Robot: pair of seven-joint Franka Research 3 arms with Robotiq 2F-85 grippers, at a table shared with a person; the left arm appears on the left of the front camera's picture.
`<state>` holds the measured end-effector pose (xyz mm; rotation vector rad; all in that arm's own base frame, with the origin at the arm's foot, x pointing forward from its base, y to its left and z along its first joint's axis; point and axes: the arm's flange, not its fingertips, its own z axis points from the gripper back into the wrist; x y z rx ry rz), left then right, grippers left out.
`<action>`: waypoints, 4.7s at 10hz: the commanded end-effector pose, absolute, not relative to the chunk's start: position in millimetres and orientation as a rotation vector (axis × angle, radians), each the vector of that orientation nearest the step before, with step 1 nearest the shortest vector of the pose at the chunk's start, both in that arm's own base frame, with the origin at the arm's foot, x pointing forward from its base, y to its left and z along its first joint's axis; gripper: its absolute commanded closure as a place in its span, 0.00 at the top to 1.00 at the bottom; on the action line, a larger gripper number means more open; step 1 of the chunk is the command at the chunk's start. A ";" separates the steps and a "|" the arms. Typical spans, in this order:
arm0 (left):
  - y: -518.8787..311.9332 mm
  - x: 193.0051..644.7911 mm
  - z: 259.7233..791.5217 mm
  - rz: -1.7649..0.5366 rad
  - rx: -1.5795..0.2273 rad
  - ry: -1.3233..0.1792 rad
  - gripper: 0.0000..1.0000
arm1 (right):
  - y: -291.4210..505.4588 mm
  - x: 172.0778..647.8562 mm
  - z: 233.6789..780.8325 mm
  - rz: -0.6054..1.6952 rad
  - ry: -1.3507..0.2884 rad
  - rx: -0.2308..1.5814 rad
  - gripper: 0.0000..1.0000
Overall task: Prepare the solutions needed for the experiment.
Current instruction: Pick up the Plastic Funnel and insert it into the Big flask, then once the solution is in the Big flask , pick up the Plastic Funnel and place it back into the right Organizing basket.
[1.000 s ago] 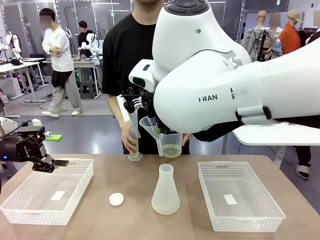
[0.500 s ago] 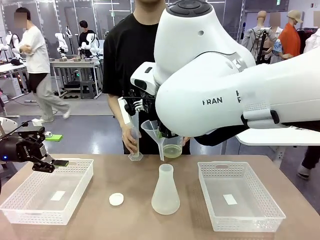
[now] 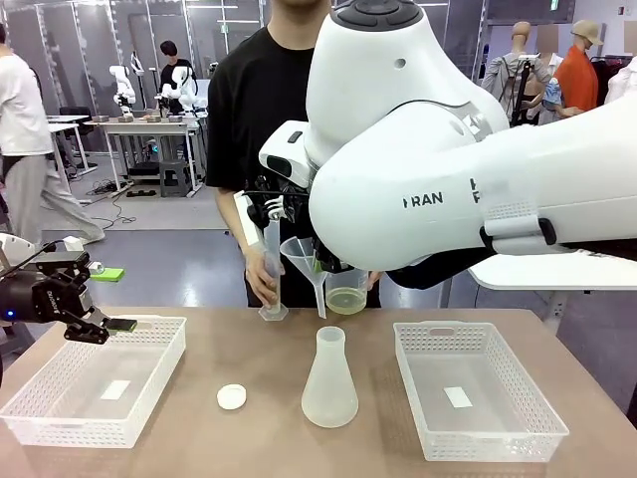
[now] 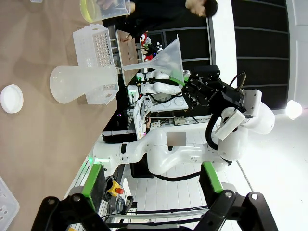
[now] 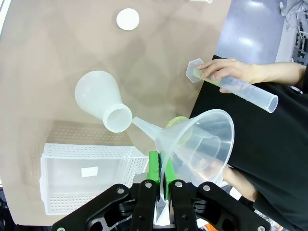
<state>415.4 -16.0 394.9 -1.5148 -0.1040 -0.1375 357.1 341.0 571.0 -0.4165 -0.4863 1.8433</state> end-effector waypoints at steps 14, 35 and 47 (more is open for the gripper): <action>-16.5 415.1 396.9 -0.134 -1.516 -0.100 1.00 | 322.1 345.1 524.8 1.825 -0.496 -0.316 0.04; -16.5 415.1 396.9 -0.134 -1.516 -0.100 1.00 | 304.6 344.9 463.6 1.760 -0.516 -0.288 0.22; -16.5 415.1 396.9 -0.134 -1.516 -0.100 1.00 | 306.6 337.5 474.3 1.698 -0.541 -0.291 0.34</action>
